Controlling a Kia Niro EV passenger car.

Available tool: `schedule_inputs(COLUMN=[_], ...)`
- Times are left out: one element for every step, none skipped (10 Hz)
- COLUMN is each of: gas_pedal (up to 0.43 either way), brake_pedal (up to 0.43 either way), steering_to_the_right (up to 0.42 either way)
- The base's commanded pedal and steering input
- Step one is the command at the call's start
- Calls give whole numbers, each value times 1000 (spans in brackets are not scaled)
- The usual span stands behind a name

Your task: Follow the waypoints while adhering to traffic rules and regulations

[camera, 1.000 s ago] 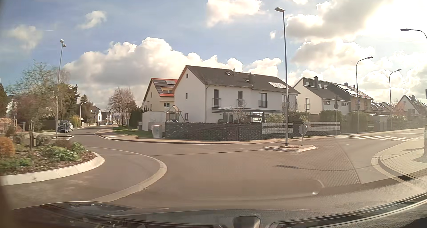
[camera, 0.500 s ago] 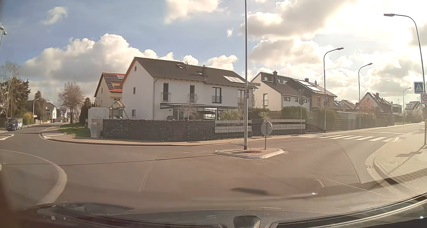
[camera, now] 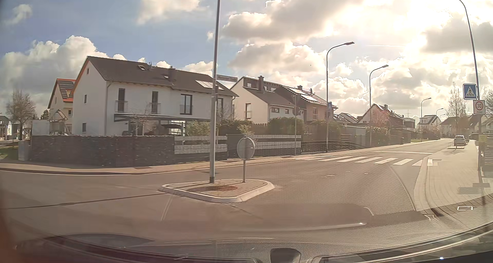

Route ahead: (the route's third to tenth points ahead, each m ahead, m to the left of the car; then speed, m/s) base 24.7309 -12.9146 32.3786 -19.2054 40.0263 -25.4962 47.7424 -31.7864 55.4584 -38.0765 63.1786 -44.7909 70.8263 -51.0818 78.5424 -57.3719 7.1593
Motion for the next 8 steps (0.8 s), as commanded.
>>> schedule_inputs(gas_pedal=[177, 177, 177, 177, 189, 189, 209, 220], brake_pedal=[0, 0, 0, 0, 0, 0, 0, 0], steering_to_the_right=[249, 248, 247, 244, 236, 229, 219, 202])
